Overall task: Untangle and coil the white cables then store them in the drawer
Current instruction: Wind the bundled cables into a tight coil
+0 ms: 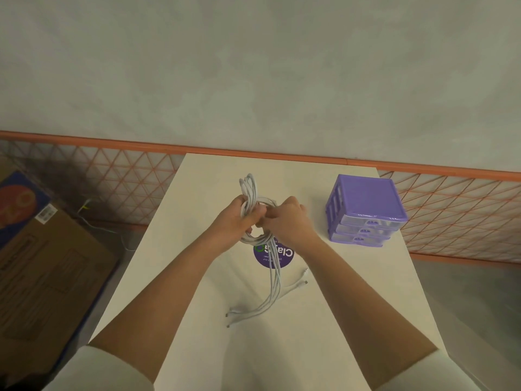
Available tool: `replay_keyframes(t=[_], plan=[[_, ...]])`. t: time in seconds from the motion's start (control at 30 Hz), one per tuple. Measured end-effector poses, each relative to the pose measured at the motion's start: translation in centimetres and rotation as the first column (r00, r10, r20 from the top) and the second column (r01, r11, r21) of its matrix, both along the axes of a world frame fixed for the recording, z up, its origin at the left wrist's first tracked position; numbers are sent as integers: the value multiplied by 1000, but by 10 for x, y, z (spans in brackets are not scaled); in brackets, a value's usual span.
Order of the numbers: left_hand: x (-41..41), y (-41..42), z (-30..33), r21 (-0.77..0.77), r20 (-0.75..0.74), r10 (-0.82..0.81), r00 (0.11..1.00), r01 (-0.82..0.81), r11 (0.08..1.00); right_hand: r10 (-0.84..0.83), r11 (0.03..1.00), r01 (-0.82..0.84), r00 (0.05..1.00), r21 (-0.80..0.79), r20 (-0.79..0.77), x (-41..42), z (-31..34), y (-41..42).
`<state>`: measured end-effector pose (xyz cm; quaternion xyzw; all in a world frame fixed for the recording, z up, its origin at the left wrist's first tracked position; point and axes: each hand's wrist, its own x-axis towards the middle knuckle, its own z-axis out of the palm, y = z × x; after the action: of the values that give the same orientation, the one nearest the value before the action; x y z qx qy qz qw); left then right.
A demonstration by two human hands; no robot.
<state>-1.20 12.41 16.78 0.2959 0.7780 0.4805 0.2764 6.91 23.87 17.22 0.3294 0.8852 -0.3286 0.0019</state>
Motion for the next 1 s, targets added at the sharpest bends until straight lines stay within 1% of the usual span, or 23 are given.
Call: replay_keyframes(t=[0.07, 0.1, 0.2, 0.27, 0.33, 0.4, 0.57, 0.67, 0.8, 0.9, 1.0], plan=[[-4, -4, -2, 27, 101, -81, 992, 78, 997, -35, 979, 26, 999, -204, -39, -1, -1, 8], [-6, -6, -5, 46, 155, -112, 982, 106, 993, -36, 960, 19, 998, -281, -53, 1, 2, 10], [-11, -10, -12, 35, 211, -142, 967, 138, 990, 3, 911, -15, 1000, -413, -31, 6, 12, 16], [-9, -11, -14, 42, 239, -145, 960, 139, 989, 59, 896, -38, 998, -443, 35, 5, 17, 19], [-7, -11, -15, 35, 279, -138, 950, 134, 990, 109, 904, -58, 989, -424, 96, 2, 19, 19], [-7, -11, -16, 8, 279, -131, 951, 134, 991, 130, 903, -68, 984, -425, 120, 0, 18, 20], [-9, -7, -14, -82, 164, -121, 979, 135, 987, 145, 872, -77, 984, -484, 105, 2, 19, 28], [-12, -5, -13, -138, 44, -144, 989, 149, 979, 145, 871, -81, 985, -484, 95, 1, 18, 30], [-13, -5, -16, -205, -129, -176, 976, 147, 968, 147, 882, -84, 984, -463, 101, 1, 19, 27], [-12, -7, -17, -154, -217, -174, 961, 142, 978, 111, 872, -64, 991, -486, 69, 0, 15, 27], [-13, -7, -16, -73, -248, -140, 959, 126, 989, 47, 813, -55, 998, -580, -29, 0, 8, 29]])
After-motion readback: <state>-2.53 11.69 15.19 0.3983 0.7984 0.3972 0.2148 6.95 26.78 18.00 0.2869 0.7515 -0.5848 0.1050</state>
